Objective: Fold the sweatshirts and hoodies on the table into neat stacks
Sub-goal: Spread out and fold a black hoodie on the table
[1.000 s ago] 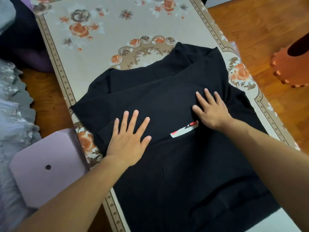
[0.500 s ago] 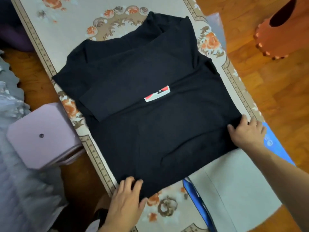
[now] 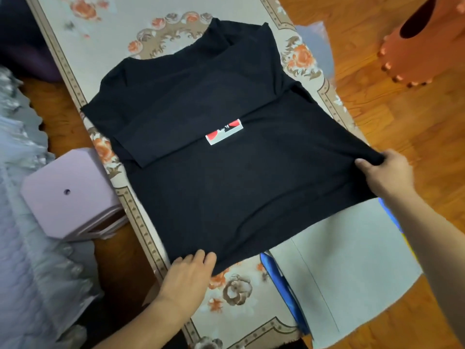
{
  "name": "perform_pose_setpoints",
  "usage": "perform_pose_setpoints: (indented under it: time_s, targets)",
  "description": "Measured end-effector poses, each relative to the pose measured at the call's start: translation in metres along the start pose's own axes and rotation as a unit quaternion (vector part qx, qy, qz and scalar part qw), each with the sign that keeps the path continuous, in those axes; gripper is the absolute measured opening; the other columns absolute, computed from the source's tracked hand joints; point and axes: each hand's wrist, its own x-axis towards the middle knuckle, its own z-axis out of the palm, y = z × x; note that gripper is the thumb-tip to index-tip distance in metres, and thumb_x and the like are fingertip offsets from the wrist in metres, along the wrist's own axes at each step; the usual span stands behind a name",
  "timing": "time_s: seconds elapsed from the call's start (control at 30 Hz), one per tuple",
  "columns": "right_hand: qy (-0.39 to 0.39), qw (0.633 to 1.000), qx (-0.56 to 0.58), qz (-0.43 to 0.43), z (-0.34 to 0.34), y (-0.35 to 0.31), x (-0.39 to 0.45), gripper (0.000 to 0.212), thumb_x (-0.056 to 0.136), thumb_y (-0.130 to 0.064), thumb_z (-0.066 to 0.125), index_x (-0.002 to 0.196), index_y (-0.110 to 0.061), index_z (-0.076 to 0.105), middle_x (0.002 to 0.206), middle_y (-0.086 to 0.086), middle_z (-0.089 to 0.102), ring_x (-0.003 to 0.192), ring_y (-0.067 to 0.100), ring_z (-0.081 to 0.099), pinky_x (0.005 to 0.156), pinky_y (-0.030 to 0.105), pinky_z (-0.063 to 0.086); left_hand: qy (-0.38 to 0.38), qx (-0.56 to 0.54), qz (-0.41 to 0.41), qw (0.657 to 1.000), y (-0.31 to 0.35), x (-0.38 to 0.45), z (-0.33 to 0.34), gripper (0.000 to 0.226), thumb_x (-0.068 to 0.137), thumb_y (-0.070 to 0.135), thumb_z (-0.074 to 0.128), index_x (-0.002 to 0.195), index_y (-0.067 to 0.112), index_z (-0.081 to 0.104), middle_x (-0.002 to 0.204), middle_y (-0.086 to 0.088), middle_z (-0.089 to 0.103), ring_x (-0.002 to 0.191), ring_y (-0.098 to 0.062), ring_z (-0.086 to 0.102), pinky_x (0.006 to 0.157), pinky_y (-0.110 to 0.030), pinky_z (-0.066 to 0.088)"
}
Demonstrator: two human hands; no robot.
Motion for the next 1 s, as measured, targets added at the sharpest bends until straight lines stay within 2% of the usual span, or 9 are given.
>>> perform_pose_setpoints:
  time_s: [0.07, 0.13, 0.27, 0.33, 0.43, 0.53, 0.67, 0.9, 1.0]
  targets:
    - [-0.007, 1.000, -0.005, 0.029, -0.016, 0.008, 0.003, 0.034, 0.087, -0.038, 0.075, 0.102, -0.009, 0.062, 0.098, 0.014, 0.066, 0.097, 0.038, 0.061, 0.075, 0.038, 0.045, -0.006, -0.004, 0.041, 0.999, 0.004, -0.020, 0.004, 0.058, 0.041, 0.005, 0.083, 0.089, 0.024, 0.057, 0.073, 0.001, 0.058, 0.057, -0.022, 0.062, 0.049, -0.036, 0.051]
    - [-0.033, 0.998, -0.037, 0.044, -0.015, 0.014, -0.002, 0.041, 0.086, -0.036, 0.077, 0.115, -0.010, 0.063, 0.109, 0.017, 0.067, 0.106, 0.039, 0.061, 0.083, 0.042, 0.049, -0.030, 0.005, 0.049, 0.998, 0.005, -0.035, 0.008, 0.063, 0.035, 0.009, 0.084, 0.090, 0.023, 0.059, 0.076, 0.000, 0.060, 0.061, -0.023, 0.062, 0.049, -0.037, 0.051]
    - [-0.092, 0.992, -0.060, 0.066, 0.016, 0.027, -0.016, 0.050, 0.087, -0.021, 0.076, 0.132, -0.008, 0.058, 0.121, 0.020, 0.066, 0.115, 0.040, 0.060, 0.096, 0.047, 0.048, -0.055, 0.020, 0.056, 0.997, -0.007, -0.022, 0.020, 0.066, 0.079, 0.000, 0.066, 0.138, 0.019, 0.044, 0.129, -0.007, 0.051, 0.118, -0.029, 0.054, 0.097, -0.043, 0.049]
    - [-0.090, 0.991, -0.067, 0.073, 0.029, 0.032, -0.018, 0.051, 0.089, -0.020, 0.072, 0.135, -0.007, 0.055, 0.126, 0.021, 0.063, 0.117, 0.040, 0.058, 0.098, 0.048, 0.047, -0.083, 0.013, 0.067, 0.994, -0.016, -0.008, 0.022, 0.075, 0.085, -0.004, 0.059, 0.150, 0.022, 0.031, 0.138, -0.006, 0.042, 0.126, -0.028, 0.047, 0.104, -0.041, 0.045]
    - [-0.053, 0.992, -0.060, 0.096, 0.038, 0.034, -0.018, 0.060, 0.087, -0.030, 0.068, 0.139, -0.008, 0.049, 0.132, 0.023, 0.057, 0.120, 0.041, 0.055, 0.100, 0.049, 0.045, -0.081, -0.006, 0.071, 0.994, -0.023, -0.001, 0.031, 0.078, 0.083, -0.004, 0.062, 0.148, 0.026, 0.032, 0.135, -0.003, 0.044, 0.122, -0.025, 0.050, 0.099, -0.040, 0.048]
    - [-0.011, 0.974, 0.056, 0.221, 0.038, 0.039, -0.027, 0.067, 0.080, -0.044, 0.066, 0.133, -0.006, 0.052, 0.122, 0.019, 0.063, 0.110, 0.039, 0.061, 0.093, 0.047, 0.050, -0.071, -0.046, 0.060, 0.995, -0.027, -0.005, 0.040, 0.076, 0.089, -0.003, 0.058, 0.152, 0.030, 0.031, 0.136, 0.002, 0.045, 0.125, -0.021, 0.048, 0.100, -0.036, 0.046]
    - [0.038, 0.856, 0.320, 0.404, 0.039, 0.049, -0.043, 0.061, 0.081, -0.031, 0.078, 0.132, -0.010, 0.052, 0.114, 0.006, 0.061, 0.104, 0.029, 0.063, 0.084, 0.044, 0.056, -0.067, -0.112, 0.061, 0.990, -0.037, -0.013, 0.049, 0.078, 0.095, 0.002, 0.054, 0.158, 0.036, 0.024, 0.139, 0.010, 0.042, 0.130, -0.014, 0.039, 0.109, -0.031, 0.041]
    - [0.020, 0.852, 0.388, 0.350, 0.060, 0.050, -0.074, 0.035, 0.087, -0.015, 0.074, 0.121, -0.015, 0.063, 0.117, 0.004, 0.069, 0.103, 0.026, 0.068, 0.097, 0.047, 0.055, -0.075, -0.196, 0.050, 0.976, -0.045, -0.014, 0.055, 0.056, 0.106, 0.028, 0.050, 0.157, 0.042, 0.030, 0.115, 0.020, 0.041, 0.110, -0.004, 0.038, 0.099, -0.025, 0.043]
    - [0.014, 0.843, 0.410, 0.347, 0.057, 0.045, -0.073, 0.038, 0.087, -0.015, 0.073, 0.124, -0.016, 0.063, 0.118, 0.002, 0.069, 0.104, 0.023, 0.067, 0.096, 0.046, 0.055, -0.083, -0.219, 0.042, 0.971, -0.049, -0.012, 0.051, 0.051, 0.106, 0.030, 0.050, 0.154, 0.041, 0.038, 0.108, 0.022, 0.043, 0.106, 0.000, 0.040, 0.098, -0.026, 0.044]
